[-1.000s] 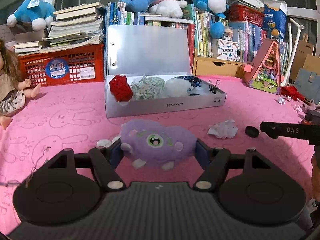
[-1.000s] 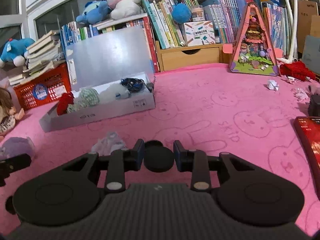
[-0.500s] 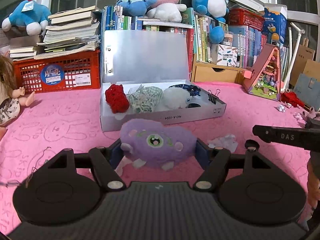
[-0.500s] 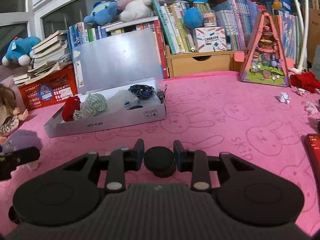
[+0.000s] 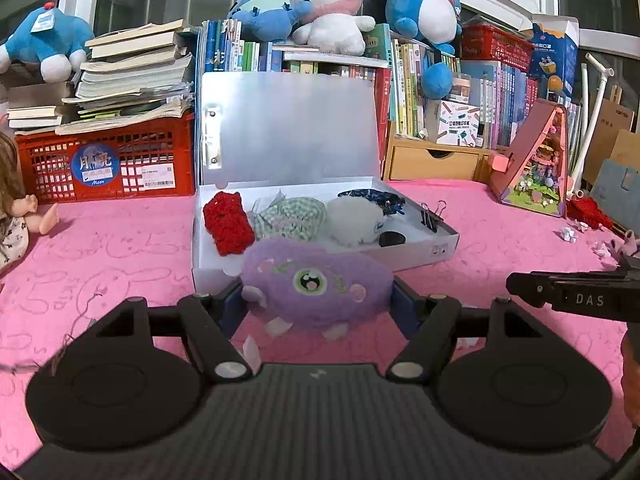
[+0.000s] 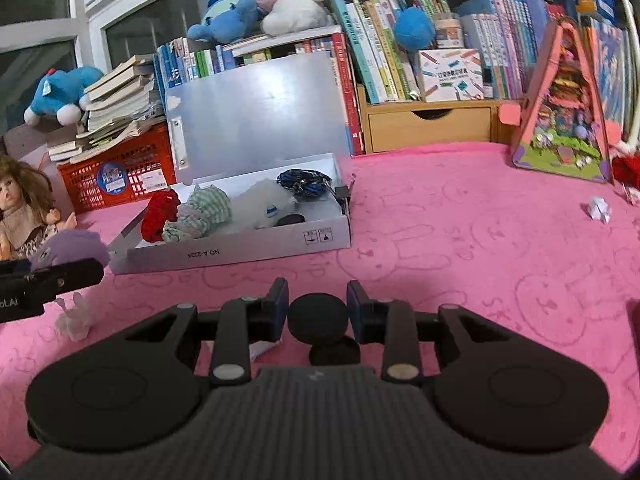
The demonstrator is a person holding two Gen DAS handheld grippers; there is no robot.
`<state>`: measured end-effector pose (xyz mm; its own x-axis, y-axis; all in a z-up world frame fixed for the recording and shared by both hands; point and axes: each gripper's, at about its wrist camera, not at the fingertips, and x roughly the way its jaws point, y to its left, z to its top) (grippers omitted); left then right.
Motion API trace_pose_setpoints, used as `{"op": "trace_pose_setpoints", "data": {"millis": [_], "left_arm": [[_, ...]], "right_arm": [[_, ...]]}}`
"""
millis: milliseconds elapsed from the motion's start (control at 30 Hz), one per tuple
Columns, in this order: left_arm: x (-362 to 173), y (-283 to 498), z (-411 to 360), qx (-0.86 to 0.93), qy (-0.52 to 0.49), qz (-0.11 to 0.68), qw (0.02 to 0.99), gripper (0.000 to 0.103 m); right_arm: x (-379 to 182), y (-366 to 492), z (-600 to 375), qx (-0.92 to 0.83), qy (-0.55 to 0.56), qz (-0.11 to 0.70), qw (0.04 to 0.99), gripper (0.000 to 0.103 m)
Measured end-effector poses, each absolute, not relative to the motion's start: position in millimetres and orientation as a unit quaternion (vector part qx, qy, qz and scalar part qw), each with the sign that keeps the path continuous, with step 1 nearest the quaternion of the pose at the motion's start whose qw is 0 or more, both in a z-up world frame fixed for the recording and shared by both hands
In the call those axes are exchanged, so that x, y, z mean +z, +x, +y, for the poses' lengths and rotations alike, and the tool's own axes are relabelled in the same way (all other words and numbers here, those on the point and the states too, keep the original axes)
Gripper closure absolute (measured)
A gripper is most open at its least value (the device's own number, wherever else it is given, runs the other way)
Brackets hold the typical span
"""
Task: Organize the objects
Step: 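Carry the purple plush and black earbuds into the white box with both grippers, then open both grippers inside the box and withdraw toward the white tissues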
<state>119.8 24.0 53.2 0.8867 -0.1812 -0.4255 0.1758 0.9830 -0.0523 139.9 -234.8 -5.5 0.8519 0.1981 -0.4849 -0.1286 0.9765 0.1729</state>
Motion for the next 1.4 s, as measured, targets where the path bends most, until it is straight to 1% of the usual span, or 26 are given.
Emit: {"op": "trace_pose_setpoints", "data": {"millis": [200, 400, 533, 667, 900, 1133, 1400], "left_arm": [[60, 139, 28, -0.084, -0.008, 0.223, 0.971, 0.027], [74, 172, 37, -0.069, -0.019, 0.22, 0.973, 0.027], [76, 202, 41, -0.062, -0.021, 0.224, 0.972, 0.027], [69, 230, 44, -0.049, -0.025, 0.244, 0.968, 0.027], [50, 262, 50, -0.035, -0.049, 0.281, 0.958, 0.027], [32, 283, 52, -0.03, -0.054, 0.31, 0.949, 0.027], [25, 306, 51, -0.021, -0.058, 0.321, 0.945, 0.027]], "right_arm": [[10, 165, -233, 0.107, 0.071, 0.263, 0.956, 0.067], [31, 212, -235, 0.12, 0.085, 0.276, 0.95, 0.067], [33, 248, -234, 0.131, 0.109, 0.296, 0.94, 0.067], [26, 277, -228, 0.144, 0.135, 0.319, 0.927, 0.067], [7, 303, -196, 0.176, 0.14, 0.343, 0.912, 0.067], [-9, 326, -171, 0.178, 0.113, 0.373, 0.904, 0.067], [-17, 348, -168, 0.15, 0.102, 0.381, 0.907, 0.067]]}}
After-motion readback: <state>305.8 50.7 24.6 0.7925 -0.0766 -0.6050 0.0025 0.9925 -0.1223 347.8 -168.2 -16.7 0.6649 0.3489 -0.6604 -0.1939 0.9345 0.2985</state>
